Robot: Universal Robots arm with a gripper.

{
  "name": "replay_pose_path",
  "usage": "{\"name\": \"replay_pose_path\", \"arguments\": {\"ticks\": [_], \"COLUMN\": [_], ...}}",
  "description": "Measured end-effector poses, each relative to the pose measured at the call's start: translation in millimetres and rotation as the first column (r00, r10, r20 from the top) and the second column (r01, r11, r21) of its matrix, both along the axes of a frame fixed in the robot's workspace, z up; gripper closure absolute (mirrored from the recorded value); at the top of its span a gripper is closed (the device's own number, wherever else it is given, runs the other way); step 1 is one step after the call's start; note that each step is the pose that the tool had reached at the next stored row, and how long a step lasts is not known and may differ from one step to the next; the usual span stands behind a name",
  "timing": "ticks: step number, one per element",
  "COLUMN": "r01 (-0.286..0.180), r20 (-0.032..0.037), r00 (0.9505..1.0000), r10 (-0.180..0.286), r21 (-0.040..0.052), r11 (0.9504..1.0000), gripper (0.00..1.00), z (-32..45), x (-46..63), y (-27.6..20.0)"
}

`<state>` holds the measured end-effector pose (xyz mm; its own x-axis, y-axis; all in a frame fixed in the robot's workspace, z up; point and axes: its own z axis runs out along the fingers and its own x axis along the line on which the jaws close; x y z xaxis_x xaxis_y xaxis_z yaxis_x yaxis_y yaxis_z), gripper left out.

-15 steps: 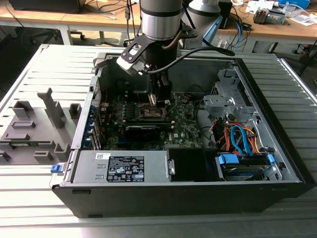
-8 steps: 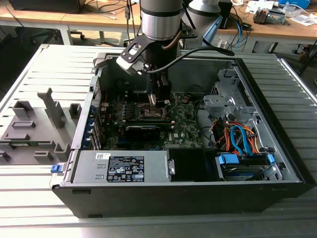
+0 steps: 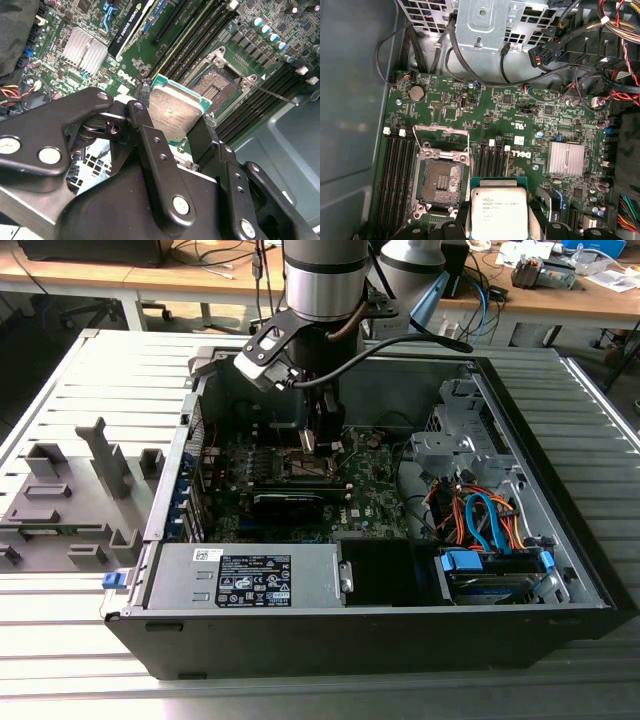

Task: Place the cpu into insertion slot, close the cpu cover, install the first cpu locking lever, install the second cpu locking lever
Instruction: 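Place the cpu into insertion slot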

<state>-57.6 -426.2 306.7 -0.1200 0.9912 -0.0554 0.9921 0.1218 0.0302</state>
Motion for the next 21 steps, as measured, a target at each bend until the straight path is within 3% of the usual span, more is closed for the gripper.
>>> {"name": "replay_pose_path", "arguments": {"ticks": [21], "r01": [0.039], "r20": [0.0001], "r00": [0.9992], "r10": [-0.039], "r21": [-0.0039], "r11": [0.9992], "gripper": [0.46], "z": [0.0], "x": [0.0], "y": [0.0]}}
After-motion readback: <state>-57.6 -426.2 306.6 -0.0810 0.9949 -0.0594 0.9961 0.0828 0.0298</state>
